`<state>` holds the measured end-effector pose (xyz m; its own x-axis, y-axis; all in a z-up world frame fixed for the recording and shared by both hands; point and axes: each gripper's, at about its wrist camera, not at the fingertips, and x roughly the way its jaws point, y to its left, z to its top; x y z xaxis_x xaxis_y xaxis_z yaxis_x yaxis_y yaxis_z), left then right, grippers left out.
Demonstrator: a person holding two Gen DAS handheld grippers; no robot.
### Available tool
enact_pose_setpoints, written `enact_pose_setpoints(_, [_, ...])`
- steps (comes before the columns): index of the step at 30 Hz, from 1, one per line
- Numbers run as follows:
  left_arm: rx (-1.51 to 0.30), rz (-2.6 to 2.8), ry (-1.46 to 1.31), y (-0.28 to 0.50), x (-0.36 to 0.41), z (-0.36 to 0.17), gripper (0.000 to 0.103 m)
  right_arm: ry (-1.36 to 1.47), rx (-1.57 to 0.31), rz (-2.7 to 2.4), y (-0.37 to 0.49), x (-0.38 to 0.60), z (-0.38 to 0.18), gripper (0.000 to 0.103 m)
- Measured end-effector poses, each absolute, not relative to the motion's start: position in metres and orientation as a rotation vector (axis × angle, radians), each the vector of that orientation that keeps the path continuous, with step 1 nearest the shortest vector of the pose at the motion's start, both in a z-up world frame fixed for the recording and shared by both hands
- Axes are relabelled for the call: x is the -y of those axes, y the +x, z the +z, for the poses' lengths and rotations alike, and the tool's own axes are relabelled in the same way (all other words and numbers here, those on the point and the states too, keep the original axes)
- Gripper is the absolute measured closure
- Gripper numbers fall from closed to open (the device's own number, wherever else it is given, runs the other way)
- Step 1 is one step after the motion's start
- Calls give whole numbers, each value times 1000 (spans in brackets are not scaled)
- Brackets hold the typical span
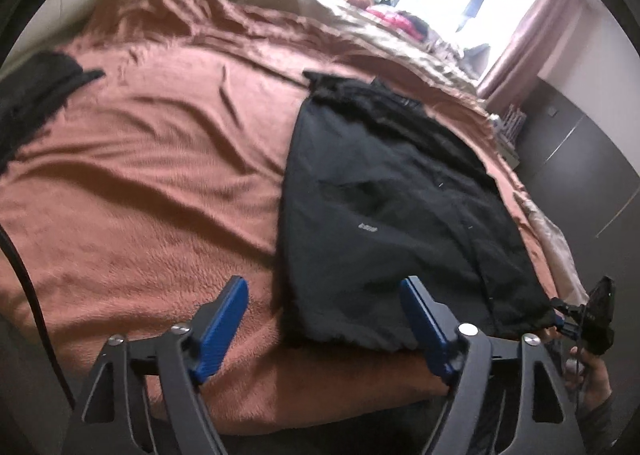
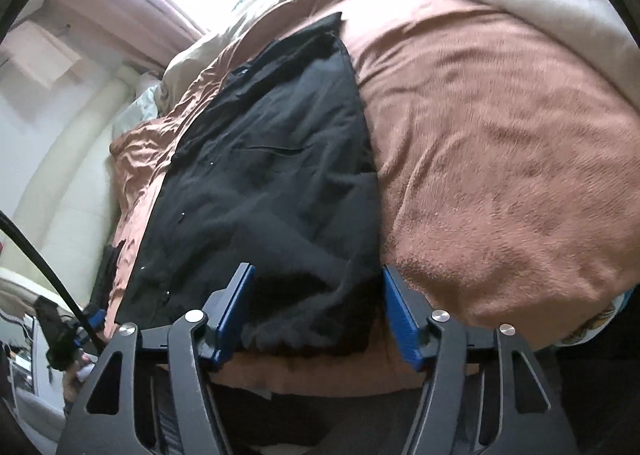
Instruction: Fold large clothes
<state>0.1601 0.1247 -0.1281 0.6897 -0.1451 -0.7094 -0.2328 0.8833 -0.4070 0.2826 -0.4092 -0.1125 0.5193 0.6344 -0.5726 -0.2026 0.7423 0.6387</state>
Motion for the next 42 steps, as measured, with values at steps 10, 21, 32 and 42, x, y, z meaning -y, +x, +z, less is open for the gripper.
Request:
enact_pose_setpoints(10, [-934,57,-584,202,-141,-170,35,598,-901,533,308,404,-125,43])
enact_pose_setpoints(21, [-952,-28,-694,197,-139,-177,65,743,-924,637,314,394,-148,60])
enact_pose_setpoints(32, [-818,-42,-663,172,-135,-135,95,714,-807,690,303,395,-122,101])
enact_pose_setpoints(42, [-655,-94,-639,130,-131,-62,96,686,-686,763,266,402,-79,102])
